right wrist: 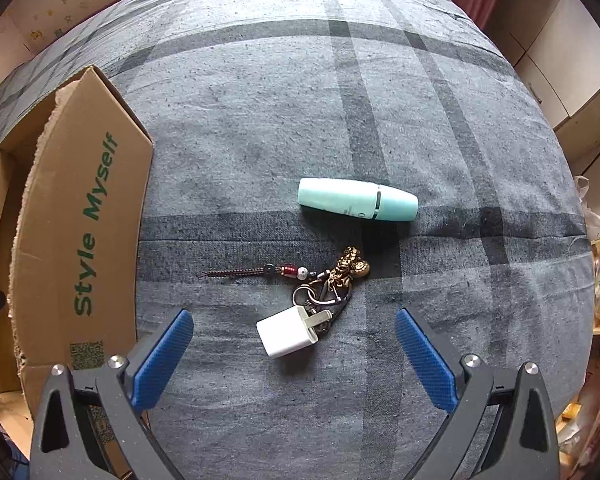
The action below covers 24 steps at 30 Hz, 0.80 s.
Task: Organize rigid objects
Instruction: 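Close the right tool around the white plug adapter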
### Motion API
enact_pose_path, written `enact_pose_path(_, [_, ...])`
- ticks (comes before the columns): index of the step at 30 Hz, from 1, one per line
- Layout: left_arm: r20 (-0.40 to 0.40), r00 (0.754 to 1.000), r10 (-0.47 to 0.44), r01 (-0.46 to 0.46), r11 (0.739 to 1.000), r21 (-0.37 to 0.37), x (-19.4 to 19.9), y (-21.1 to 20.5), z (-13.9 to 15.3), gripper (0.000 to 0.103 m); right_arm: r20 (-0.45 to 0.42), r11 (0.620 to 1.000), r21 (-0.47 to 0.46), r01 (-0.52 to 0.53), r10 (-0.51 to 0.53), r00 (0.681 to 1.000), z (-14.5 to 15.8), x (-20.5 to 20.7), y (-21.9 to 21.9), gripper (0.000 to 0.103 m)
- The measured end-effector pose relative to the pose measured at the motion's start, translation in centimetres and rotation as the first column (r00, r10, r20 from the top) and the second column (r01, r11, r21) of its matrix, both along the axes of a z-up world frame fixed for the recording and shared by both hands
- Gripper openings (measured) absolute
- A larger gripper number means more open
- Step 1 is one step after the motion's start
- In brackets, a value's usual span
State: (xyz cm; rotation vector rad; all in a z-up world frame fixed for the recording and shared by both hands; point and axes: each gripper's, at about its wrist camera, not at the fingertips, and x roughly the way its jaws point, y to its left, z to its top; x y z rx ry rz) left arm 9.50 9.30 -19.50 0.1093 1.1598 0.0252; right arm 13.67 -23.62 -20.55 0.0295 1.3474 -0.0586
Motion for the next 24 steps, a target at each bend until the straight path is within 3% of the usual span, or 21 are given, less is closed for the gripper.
enact_pose_path(15, [0.000, 1.000, -0.001, 0.001, 1.000, 0.004, 0.0, 0.0, 0.0, 0.013, -0.043, 0.999, 0.010, 0.032, -0.032, 0.999, -3.3, 0.3, -0.3, 0.101])
enact_pose_path(20, [0.000, 1.000, 0.000, 0.000, 1.000, 0.003, 0.0, 0.0, 0.0, 0.013, -0.060, 0.999, 0.018, 0.030, -0.028, 0.998, -3.6, 0.5, -0.1, 0.080])
enact_pose_path(22, [0.000, 1.000, -0.001, 0.001, 1.000, 0.003, 0.0, 0.0, 0.0, 0.013, -0.066, 1.000, 0.014, 0.024, -0.023, 0.998, -3.7, 0.4, 0.0, 0.057])
enact_pose_path(24, [0.000, 1.000, -0.001, 0.001, 1.000, 0.002, 0.1, 0.0, 0.0, 0.013, -0.056, 1.000, 0.007, 0.026, -0.026, 0.998, -3.6, 0.3, 0.1, 0.047])
